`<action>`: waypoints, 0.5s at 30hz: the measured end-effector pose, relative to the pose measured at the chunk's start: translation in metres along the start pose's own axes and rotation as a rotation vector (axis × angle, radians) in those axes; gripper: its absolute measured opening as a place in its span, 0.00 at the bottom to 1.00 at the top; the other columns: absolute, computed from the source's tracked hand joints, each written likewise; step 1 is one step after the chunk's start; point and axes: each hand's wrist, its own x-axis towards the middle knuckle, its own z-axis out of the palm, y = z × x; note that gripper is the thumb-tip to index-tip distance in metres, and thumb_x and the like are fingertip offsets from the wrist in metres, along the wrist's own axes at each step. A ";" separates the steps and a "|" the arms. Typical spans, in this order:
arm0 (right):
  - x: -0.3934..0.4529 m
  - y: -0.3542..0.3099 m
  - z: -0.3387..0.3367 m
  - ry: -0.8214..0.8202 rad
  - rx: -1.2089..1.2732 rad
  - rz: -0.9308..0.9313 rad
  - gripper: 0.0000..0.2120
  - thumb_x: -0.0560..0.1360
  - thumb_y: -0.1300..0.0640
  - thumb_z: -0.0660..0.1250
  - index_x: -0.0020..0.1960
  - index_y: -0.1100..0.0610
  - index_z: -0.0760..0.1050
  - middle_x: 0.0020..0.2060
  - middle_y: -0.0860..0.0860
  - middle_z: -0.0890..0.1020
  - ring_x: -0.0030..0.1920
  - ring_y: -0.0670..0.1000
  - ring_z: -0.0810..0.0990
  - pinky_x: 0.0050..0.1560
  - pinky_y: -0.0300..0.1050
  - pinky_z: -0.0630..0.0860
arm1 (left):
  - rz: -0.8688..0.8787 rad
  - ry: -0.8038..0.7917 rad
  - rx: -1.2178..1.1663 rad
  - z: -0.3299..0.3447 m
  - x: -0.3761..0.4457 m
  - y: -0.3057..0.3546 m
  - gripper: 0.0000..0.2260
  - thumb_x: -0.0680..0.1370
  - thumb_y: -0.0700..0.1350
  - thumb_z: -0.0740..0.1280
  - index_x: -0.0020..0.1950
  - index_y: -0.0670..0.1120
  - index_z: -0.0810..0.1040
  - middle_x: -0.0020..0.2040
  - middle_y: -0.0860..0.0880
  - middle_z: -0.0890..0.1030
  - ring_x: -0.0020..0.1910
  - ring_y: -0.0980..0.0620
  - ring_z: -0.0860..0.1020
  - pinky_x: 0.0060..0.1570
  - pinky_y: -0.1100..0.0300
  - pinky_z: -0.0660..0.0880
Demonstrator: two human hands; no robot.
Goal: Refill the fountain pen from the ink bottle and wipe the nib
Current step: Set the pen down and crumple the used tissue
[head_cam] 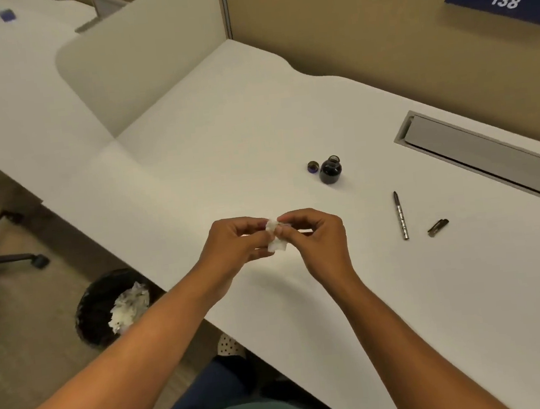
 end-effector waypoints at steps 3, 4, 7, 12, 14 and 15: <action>-0.003 -0.006 0.029 -0.051 0.027 0.009 0.03 0.74 0.53 0.79 0.47 0.51 0.88 0.42 0.43 0.89 0.47 0.44 0.87 0.52 0.43 0.84 | 0.006 0.127 -0.029 -0.025 -0.008 -0.009 0.07 0.77 0.35 0.74 0.54 0.41 0.89 0.51 0.41 0.89 0.50 0.44 0.88 0.50 0.55 0.85; -0.005 -0.007 0.040 -0.067 0.026 0.015 0.04 0.75 0.52 0.78 0.48 0.51 0.88 0.43 0.44 0.89 0.48 0.44 0.87 0.54 0.44 0.85 | 0.005 0.174 -0.032 -0.033 -0.010 -0.012 0.07 0.77 0.35 0.75 0.54 0.41 0.88 0.51 0.41 0.89 0.50 0.44 0.89 0.51 0.53 0.85; -0.010 -0.010 0.069 -0.077 0.051 0.046 0.07 0.81 0.55 0.70 0.54 0.54 0.87 0.46 0.46 0.89 0.50 0.47 0.88 0.57 0.49 0.85 | 0.000 0.310 -0.060 -0.056 -0.016 -0.024 0.08 0.77 0.35 0.75 0.55 0.41 0.88 0.52 0.42 0.88 0.49 0.45 0.89 0.55 0.49 0.86; -0.022 -0.019 0.109 -0.133 0.065 0.014 0.10 0.79 0.63 0.72 0.59 0.54 0.83 0.46 0.50 0.89 0.48 0.49 0.89 0.53 0.44 0.86 | -0.009 0.309 -0.165 -0.099 -0.029 -0.033 0.08 0.78 0.35 0.74 0.56 0.42 0.88 0.52 0.43 0.89 0.52 0.46 0.89 0.57 0.50 0.85; -0.029 -0.024 0.132 -0.138 0.020 0.000 0.11 0.76 0.62 0.75 0.57 0.53 0.84 0.44 0.48 0.88 0.46 0.48 0.88 0.50 0.44 0.86 | -0.007 0.277 -0.230 -0.120 -0.036 -0.035 0.08 0.78 0.35 0.74 0.56 0.41 0.87 0.51 0.43 0.89 0.52 0.45 0.89 0.57 0.51 0.85; -0.033 -0.028 0.145 -0.143 -0.010 -0.011 0.10 0.76 0.61 0.76 0.56 0.52 0.85 0.44 0.47 0.87 0.45 0.47 0.87 0.49 0.43 0.86 | -0.007 0.261 -0.258 -0.132 -0.039 -0.036 0.08 0.78 0.35 0.74 0.56 0.41 0.87 0.52 0.43 0.89 0.53 0.45 0.88 0.57 0.51 0.85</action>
